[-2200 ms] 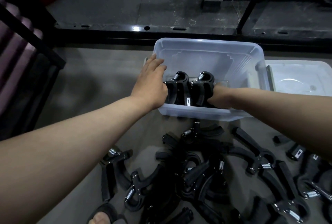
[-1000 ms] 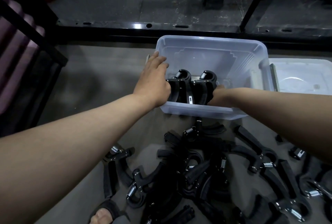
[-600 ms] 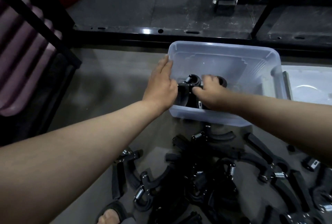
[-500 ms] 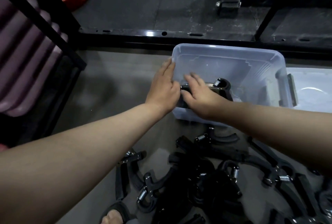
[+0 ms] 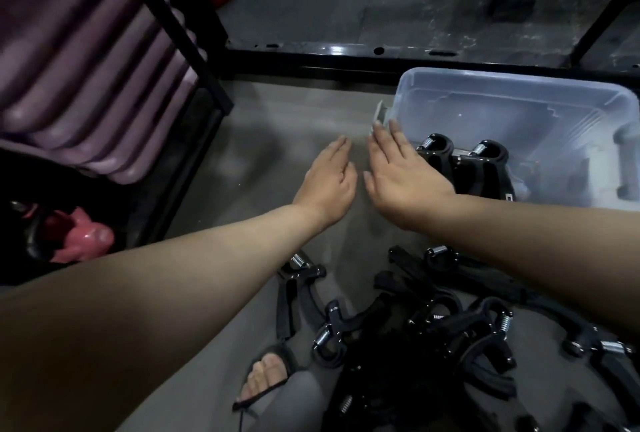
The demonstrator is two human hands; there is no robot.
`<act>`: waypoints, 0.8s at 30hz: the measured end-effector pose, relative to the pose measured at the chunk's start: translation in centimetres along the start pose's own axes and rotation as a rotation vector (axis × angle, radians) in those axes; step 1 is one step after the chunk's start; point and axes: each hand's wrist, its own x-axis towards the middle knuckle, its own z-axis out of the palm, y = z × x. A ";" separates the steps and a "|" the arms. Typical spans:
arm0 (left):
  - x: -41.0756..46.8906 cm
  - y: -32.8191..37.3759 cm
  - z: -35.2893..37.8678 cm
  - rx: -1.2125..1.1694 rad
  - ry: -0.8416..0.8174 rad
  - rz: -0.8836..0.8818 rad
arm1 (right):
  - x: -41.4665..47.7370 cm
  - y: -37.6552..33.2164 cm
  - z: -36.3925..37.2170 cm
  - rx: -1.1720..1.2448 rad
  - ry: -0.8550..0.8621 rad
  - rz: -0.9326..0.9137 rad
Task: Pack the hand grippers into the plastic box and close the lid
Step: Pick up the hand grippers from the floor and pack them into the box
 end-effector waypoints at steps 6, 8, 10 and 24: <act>-3.1 -4.2 -1.6 0.029 -0.115 -0.226 | 0.2 0.3 -0.9 0.111 0.001 0.007; -4.2 -5.4 -2.3 0.142 -0.221 -0.301 | 0.1 0.5 -0.9 0.121 0.017 0.022; -5.8 -6.4 -2.9 0.308 -0.402 -0.370 | 0.0 0.3 -0.8 0.098 0.026 0.018; -9.7 -8.3 0.8 0.451 -0.599 -0.610 | -0.4 -0.5 -1.1 -0.076 0.063 -0.008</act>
